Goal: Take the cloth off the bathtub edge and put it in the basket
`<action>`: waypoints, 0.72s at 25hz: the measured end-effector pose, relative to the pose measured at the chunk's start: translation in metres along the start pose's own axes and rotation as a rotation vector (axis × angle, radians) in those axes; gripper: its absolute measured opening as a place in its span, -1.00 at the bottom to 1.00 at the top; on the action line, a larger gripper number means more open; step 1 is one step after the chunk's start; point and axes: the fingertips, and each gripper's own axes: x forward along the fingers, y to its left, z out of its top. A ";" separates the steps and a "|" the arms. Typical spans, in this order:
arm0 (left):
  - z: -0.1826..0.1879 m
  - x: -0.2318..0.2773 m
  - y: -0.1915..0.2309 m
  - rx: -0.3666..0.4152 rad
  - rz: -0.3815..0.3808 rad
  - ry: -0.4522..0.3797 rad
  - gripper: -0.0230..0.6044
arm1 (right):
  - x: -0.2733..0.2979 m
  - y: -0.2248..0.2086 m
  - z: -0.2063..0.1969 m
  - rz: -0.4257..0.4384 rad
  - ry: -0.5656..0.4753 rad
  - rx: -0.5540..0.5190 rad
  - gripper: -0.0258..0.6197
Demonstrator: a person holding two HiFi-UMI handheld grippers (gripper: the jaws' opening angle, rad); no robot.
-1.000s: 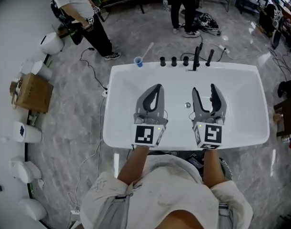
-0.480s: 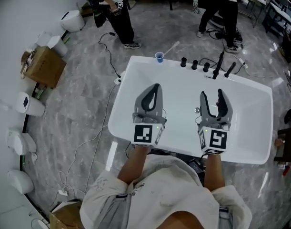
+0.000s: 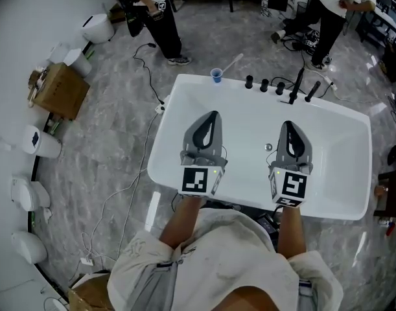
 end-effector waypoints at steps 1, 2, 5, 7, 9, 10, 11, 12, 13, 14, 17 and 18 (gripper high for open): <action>0.001 -0.001 0.000 0.000 -0.001 -0.004 -0.93 | 0.000 0.002 -0.002 0.005 0.007 0.006 -0.91; 0.001 -0.001 0.001 -0.001 -0.001 -0.006 -0.93 | 0.000 0.003 -0.003 0.012 0.010 0.010 -0.91; 0.002 -0.004 0.000 -0.005 0.002 -0.014 -0.93 | -0.003 0.008 0.000 0.026 0.005 0.006 -0.92; 0.004 -0.005 -0.001 -0.013 0.003 -0.019 -0.93 | -0.004 0.010 0.004 0.028 -0.002 -0.004 -0.92; 0.005 -0.006 -0.001 -0.014 0.000 -0.021 -0.93 | -0.004 0.012 0.005 0.033 -0.003 -0.006 -0.92; 0.004 -0.006 -0.001 -0.009 -0.005 -0.020 -0.93 | -0.004 0.012 0.006 0.035 -0.002 -0.005 -0.92; 0.004 -0.006 -0.002 -0.006 -0.008 -0.019 -0.93 | -0.004 0.011 0.006 0.034 -0.001 -0.004 -0.92; 0.005 -0.006 -0.002 -0.005 -0.010 -0.017 -0.93 | -0.005 0.010 0.006 0.032 -0.001 -0.004 -0.92; 0.005 -0.006 -0.002 -0.009 -0.009 -0.015 -0.93 | -0.005 0.011 0.007 0.032 0.000 -0.005 -0.92; 0.006 -0.007 -0.001 -0.015 -0.005 -0.015 -0.93 | -0.005 0.011 0.007 0.032 0.000 -0.006 -0.92; 0.005 -0.012 0.002 -0.007 -0.002 -0.019 -0.93 | -0.007 0.015 0.005 0.032 -0.003 -0.009 -0.92; 0.005 -0.013 0.004 -0.002 -0.002 -0.021 -0.93 | -0.008 0.016 0.005 0.032 -0.004 -0.008 -0.92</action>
